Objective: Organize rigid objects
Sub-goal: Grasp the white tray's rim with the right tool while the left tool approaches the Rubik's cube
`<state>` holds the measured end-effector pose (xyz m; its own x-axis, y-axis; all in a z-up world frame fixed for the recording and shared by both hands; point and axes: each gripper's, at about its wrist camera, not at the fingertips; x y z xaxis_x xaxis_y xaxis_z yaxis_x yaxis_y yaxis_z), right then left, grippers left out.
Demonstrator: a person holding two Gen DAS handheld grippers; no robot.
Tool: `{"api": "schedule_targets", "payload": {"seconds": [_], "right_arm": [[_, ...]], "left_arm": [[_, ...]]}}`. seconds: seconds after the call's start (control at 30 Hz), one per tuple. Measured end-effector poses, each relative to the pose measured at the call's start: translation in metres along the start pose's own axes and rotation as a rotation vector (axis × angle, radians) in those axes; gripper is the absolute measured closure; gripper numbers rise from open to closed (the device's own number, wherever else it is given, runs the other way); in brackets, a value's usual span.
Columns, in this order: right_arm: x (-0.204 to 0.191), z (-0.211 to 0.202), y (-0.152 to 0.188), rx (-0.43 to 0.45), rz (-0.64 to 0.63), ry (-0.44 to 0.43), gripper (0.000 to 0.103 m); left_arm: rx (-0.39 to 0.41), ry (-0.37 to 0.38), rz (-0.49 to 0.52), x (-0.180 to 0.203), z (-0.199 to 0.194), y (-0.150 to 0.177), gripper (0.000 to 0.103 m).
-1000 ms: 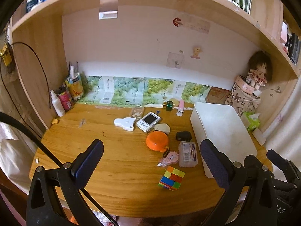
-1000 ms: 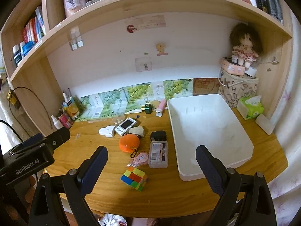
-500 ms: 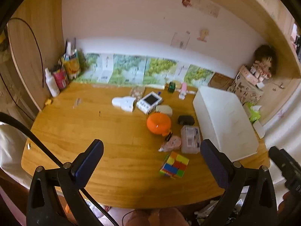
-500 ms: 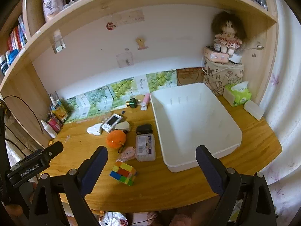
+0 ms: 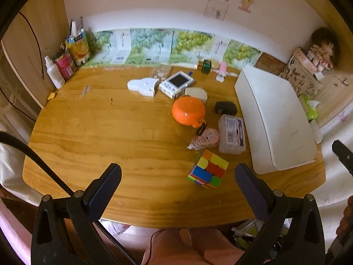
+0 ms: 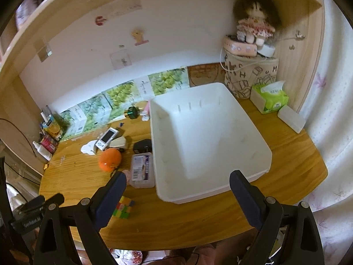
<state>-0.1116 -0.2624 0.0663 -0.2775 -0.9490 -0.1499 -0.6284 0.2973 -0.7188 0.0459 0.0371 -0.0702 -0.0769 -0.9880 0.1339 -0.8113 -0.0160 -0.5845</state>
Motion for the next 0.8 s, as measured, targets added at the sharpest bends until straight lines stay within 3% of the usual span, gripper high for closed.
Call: {"api": "schedule_targets", "payload": {"seconds": [0.37, 0.43, 0.57, 0.8], "right_arm": [[0.049, 0.058, -0.022, -0.120, -0.052, 0.007, 0.008], [0.058, 0.069, -0.026, -0.147, -0.069, 0.015, 0.014], [0.081, 0.097, -0.035, -0.202, -0.074, 0.030, 0.015], [0.117, 0.140, -0.049, -0.279, -0.104, 0.064, 0.032]], "left_arm": [[-0.099, -0.056, -0.014, 0.034, 0.038, 0.006, 0.001], [-0.111, -0.083, -0.004, 0.039, 0.048, 0.007, 0.001], [-0.146, -0.106, 0.021, 0.045, 0.069, 0.011, 0.001], [-0.225, -0.164, 0.027, 0.052, 0.103, 0.022, 0.001]]}}
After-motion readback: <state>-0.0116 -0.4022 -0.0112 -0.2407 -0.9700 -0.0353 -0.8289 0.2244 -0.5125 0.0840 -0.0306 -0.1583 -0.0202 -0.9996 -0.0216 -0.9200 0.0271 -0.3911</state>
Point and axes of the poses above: each gripper's, at about its wrist camera, not at the fingertips, and z roughly the way its jaws point, x to its right, y to its underside, and after that the axes turned 9 degrees about x, right-handed
